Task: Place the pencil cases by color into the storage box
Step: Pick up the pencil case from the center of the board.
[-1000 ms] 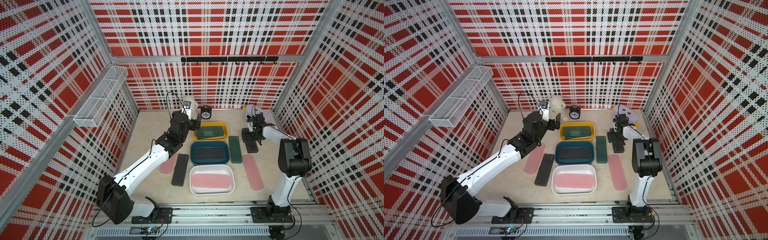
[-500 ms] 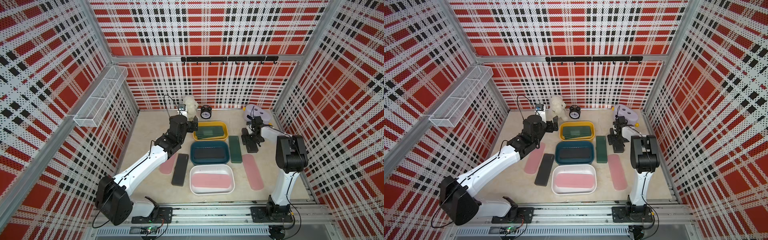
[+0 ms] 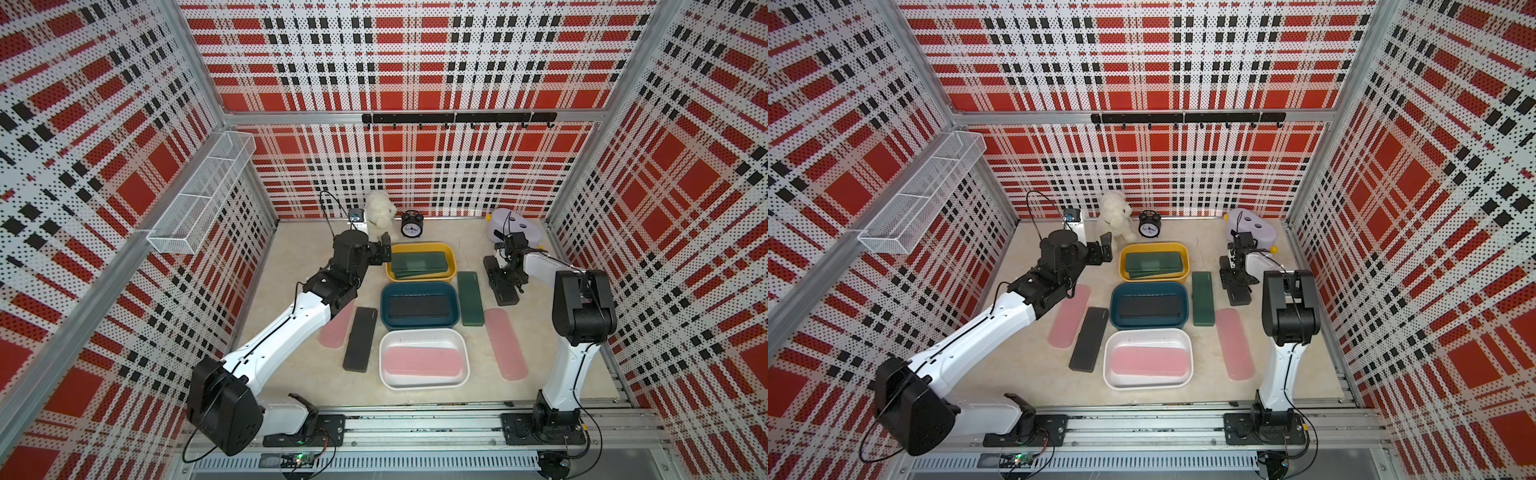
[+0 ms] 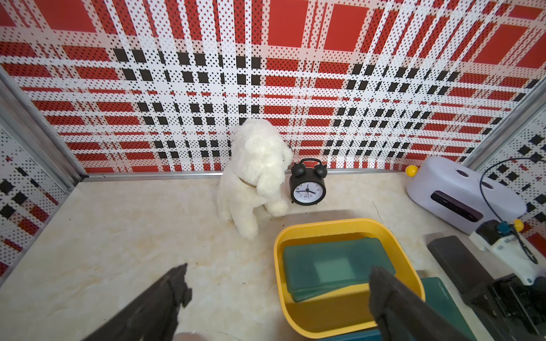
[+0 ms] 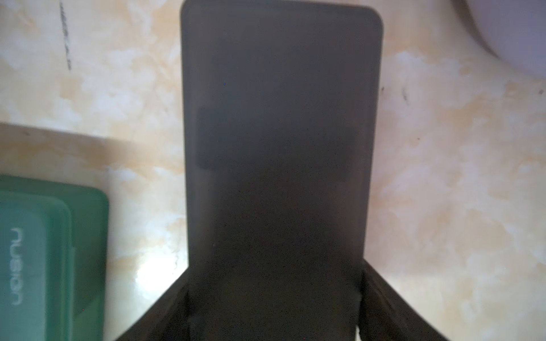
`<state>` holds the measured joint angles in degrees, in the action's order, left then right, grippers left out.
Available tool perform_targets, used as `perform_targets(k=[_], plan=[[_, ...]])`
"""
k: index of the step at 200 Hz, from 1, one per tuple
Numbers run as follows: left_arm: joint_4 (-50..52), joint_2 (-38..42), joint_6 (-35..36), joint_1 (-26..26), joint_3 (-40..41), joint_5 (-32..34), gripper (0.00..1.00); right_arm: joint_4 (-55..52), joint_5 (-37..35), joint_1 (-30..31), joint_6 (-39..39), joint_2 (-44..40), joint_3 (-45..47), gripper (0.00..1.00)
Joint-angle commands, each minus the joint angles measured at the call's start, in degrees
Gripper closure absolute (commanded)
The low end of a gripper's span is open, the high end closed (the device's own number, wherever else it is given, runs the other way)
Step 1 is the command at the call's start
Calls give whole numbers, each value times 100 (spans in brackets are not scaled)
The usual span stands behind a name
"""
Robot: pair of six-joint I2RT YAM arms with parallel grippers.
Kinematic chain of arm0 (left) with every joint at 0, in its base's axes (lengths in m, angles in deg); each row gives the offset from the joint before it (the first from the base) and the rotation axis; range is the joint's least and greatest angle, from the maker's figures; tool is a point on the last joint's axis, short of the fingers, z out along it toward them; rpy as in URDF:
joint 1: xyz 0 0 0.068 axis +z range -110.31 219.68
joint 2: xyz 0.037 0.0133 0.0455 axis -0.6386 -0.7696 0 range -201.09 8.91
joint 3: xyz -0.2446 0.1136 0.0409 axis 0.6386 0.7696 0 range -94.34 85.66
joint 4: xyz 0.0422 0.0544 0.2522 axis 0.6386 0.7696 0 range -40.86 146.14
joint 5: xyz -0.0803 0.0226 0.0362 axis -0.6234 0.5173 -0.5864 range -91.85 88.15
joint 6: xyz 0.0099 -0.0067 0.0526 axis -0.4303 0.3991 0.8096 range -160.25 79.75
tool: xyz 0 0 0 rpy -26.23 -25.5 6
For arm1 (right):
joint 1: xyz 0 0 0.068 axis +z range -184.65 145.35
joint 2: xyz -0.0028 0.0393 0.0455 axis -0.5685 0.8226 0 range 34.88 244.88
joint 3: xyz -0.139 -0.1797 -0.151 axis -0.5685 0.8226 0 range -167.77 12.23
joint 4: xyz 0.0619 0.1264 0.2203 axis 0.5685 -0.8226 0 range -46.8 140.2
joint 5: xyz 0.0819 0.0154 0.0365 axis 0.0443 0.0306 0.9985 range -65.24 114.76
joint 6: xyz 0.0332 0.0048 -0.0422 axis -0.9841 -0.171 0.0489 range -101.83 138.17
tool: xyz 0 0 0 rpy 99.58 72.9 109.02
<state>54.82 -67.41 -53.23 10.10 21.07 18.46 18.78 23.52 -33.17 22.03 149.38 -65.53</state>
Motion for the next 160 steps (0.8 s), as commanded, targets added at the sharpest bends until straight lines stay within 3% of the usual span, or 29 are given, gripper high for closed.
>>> perform_targets(k=[1, 61, 160], plan=[[81, 134, -308, 140, -62, -309, 1, 54, 190, -54, 253, -81, -99, 44], [116, 360, -583, 439, 109, -539, 0, -72, 634, -66, 793, -637, -299, 47], [215, 442, -789, 751, 293, -630, 0, -586, 2136, -12, 2243, -1843, -304, 50]])
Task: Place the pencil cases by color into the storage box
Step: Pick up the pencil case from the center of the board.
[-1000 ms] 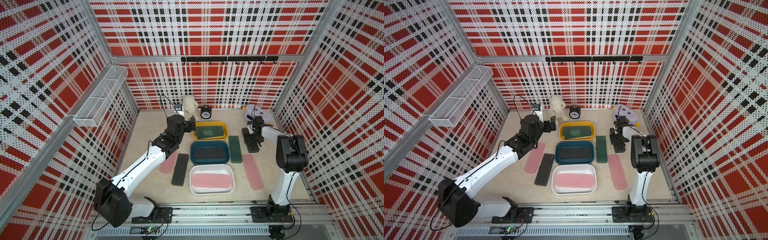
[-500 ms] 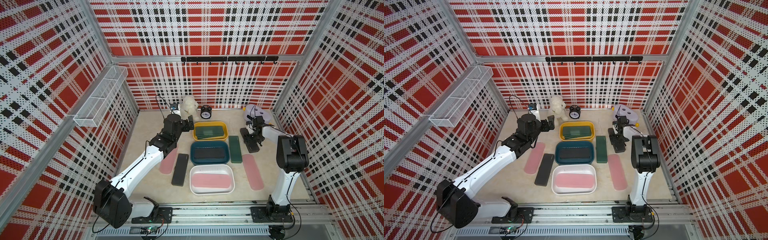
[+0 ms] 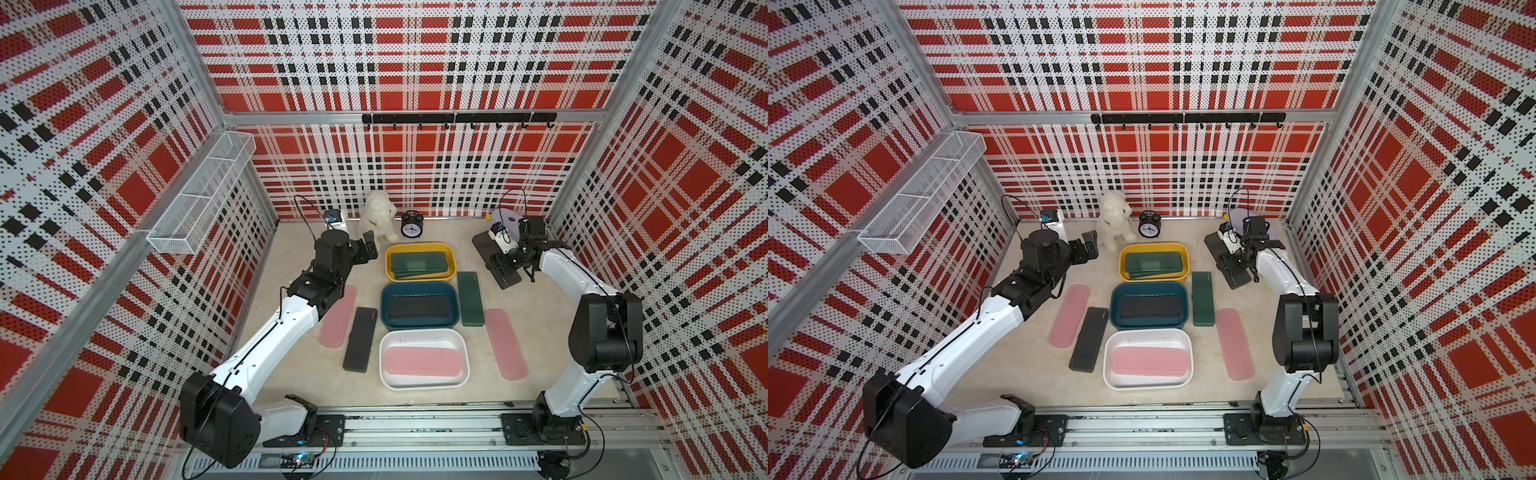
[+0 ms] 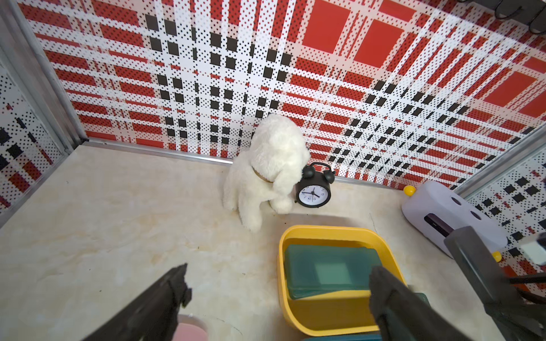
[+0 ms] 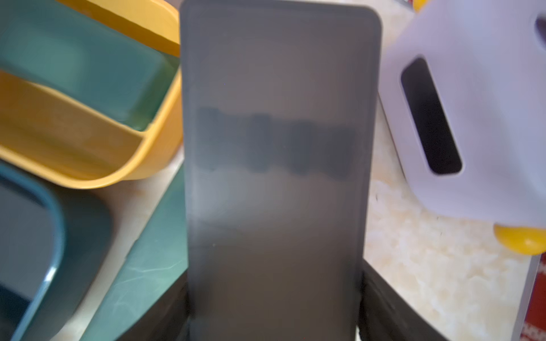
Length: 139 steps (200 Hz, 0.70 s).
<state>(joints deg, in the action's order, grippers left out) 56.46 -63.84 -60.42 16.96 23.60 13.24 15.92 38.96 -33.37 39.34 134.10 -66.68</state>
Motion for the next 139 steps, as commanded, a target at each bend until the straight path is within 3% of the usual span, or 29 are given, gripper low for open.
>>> perform_targets(k=[1, 45, 139], plan=[[51, 85, -68, 61, 43, -110, 0, -312, 602, 10, 525, -320, -191, 50], [51, 186, 37, 92, 40, 0, 1, -931, 783, 414, 1222, -555, -386, 50], [130, 332, -384, 468, 274, -77, 1, -1942, 655, 1956, 2341, -465, -935, 50]])
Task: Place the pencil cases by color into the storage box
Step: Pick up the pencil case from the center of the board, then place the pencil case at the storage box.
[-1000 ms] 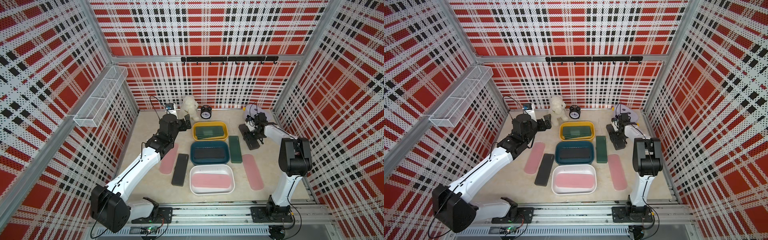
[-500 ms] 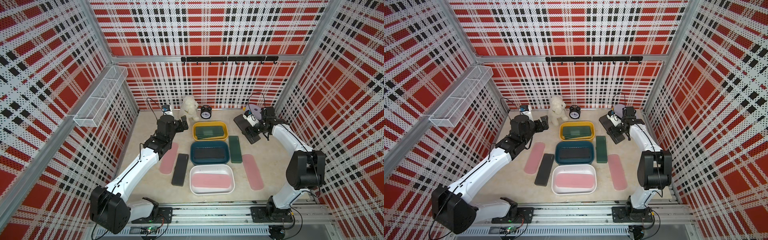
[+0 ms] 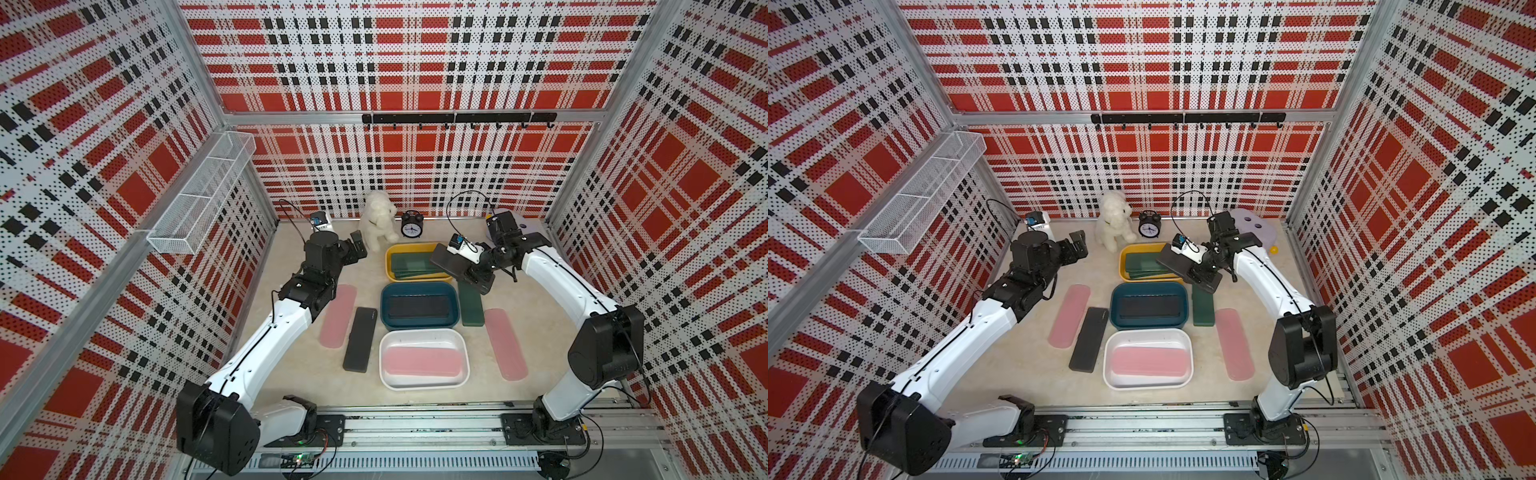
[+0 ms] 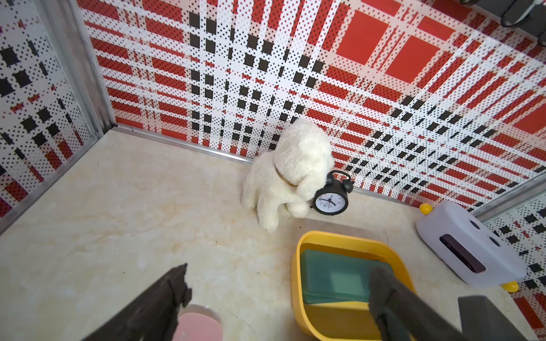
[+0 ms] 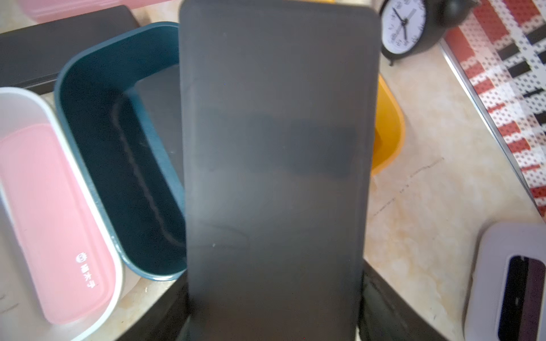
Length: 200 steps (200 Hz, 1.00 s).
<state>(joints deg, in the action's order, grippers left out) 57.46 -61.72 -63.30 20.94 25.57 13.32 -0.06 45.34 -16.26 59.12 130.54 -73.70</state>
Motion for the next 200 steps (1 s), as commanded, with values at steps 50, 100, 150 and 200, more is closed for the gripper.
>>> perform_targets(k=[50, 100, 150, 200], plan=[[65, 207, -132, 158, 136, -84, 1, -555, -106, 774, 570, 216, -457, 50], [108, 224, -125, 204, 149, -92, 1, -829, -168, 1200, 854, 720, -815, 50], [152, 284, -132, 273, 196, -11, 1, -1181, -385, 1541, 1064, 1315, -1308, 50], [197, 346, -156, 362, 272, 20, 1, -1245, -497, 1649, 1091, 1742, -1548, 50]])
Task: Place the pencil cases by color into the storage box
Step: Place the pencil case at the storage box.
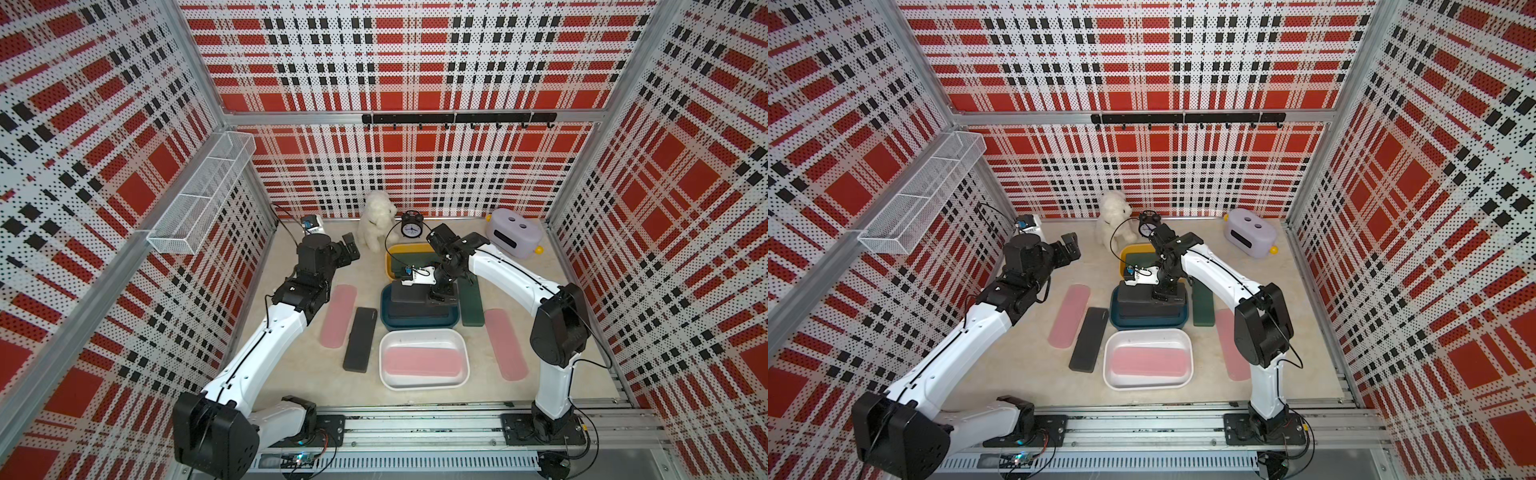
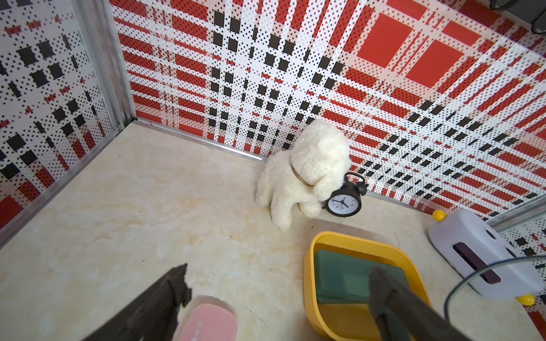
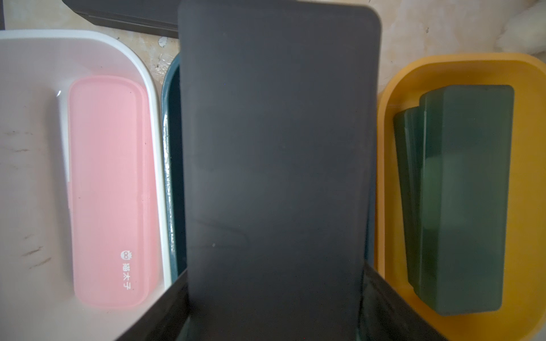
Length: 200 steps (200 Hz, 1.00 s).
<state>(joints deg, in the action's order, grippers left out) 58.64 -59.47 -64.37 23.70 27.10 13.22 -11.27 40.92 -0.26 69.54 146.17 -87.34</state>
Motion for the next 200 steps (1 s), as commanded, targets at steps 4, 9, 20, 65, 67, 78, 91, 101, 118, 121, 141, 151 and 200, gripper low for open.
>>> perform_targets(k=[4, 9, 20, 65, 67, 78, 91, 101, 118, 121, 141, 151, 200], plan=[[78, 117, -51, 90, 122, 27, 1, -124, -67, 50, 41, 210, -200, 50], [79, 117, -53, 103, 127, 22, 1, -113, -77, 55, 35, 250, -220, 50], [78, 116, -56, 121, 150, 15, 1, -117, -95, 50, 22, 345, -263, 50], [75, 132, -43, 136, 188, -22, 1, -9, -92, 50, -30, 620, -360, 50], [73, 136, -45, 134, 181, -19, 1, -6, -88, 50, -31, 637, -368, 50], [79, 149, -45, 132, 196, -30, 1, 8, -62, 51, -46, 704, -405, 50], [79, 168, -56, 138, 197, -22, 1, 38, -61, 52, -66, 758, -436, 50], [93, 173, -74, 135, 210, 1, 1, 68, -45, 51, -75, 800, -455, 50], [114, 175, -122, 138, 224, 33, 1, 91, -34, 51, -101, 840, -483, 50], [114, 174, -121, 137, 227, 36, 1, 104, -28, 50, -106, 852, -480, 50], [114, 172, -147, 316, 258, 44, 1, 153, -34, 53, -140, 890, -463, 50], [114, 160, -148, 322, 252, 32, 1, 176, -47, 50, -169, 912, -458, 50], [114, 132, -147, 328, 275, 22, 1, 492, -34, 64, -327, 859, -201, 50]])
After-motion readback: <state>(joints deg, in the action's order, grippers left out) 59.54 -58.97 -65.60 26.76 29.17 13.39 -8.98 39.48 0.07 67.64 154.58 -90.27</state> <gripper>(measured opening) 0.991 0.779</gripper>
